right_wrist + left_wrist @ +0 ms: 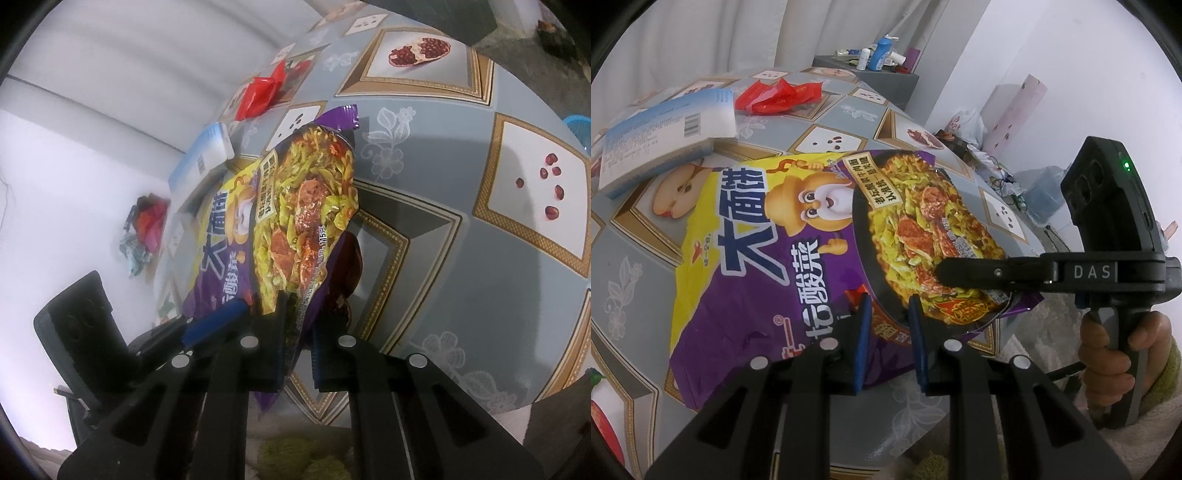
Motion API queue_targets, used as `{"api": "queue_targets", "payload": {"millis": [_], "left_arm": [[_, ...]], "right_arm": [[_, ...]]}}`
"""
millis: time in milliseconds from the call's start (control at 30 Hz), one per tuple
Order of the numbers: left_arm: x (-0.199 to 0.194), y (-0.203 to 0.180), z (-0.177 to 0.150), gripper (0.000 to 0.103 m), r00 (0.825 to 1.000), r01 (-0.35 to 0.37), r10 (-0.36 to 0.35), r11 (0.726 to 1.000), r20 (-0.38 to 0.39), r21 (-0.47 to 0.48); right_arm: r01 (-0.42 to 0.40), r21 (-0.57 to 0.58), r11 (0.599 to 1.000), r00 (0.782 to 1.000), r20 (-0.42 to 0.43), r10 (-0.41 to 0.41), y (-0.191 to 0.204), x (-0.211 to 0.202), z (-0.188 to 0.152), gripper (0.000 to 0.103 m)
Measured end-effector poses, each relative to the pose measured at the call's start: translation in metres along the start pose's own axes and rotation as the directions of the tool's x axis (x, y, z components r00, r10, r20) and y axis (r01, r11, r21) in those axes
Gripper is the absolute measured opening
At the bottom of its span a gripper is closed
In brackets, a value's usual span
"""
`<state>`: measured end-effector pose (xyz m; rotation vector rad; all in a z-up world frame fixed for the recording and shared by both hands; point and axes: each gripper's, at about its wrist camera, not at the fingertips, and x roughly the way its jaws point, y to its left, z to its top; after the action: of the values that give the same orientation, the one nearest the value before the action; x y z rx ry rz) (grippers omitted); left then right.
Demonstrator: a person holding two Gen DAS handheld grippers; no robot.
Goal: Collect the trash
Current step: 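Grasp the purple noodle bag with both grippers and lift it, then grasp the blue-and-white paper sheet with the left gripper while the right gripper holds the noodle bag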
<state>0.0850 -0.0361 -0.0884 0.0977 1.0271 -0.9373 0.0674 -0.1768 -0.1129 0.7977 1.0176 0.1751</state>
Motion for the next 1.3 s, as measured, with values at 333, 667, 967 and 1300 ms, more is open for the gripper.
{"api": "queue_targets", "payload": {"millis": [333, 667, 967, 1300], "left_arm": [[0.000, -0.001, 0.000, 0.020, 1.000, 0.000, 0.000, 1.000, 0.000, 0.001], [0.000, -0.001, 0.000, 0.020, 1.000, -0.002, 0.002, 1.000, 0.000, 0.003], [0.000, -0.001, 0.000, 0.020, 1.000, -0.003, 0.003, 1.000, 0.001, 0.002], [-0.038, 0.030, 0.016, 0.036, 0.995, 0.030, -0.025, 0.999, 0.095, -0.042]], "right_arm": [[0.001, 0.000, 1.000, 1.000, 0.001, -0.001, 0.000, 0.000, 0.001, 0.009], [0.001, -0.001, 1.000, 1.000, 0.001, -0.001, 0.001, 0.000, 0.000, 0.008], [0.006, -0.005, 1.000, 1.000, 0.004, -0.006, 0.002, 0.000, 0.000, 0.008], [0.093, -0.013, 0.996, 0.994, 0.065, -0.092, -0.014, -0.017, 0.009, 0.003]]}}
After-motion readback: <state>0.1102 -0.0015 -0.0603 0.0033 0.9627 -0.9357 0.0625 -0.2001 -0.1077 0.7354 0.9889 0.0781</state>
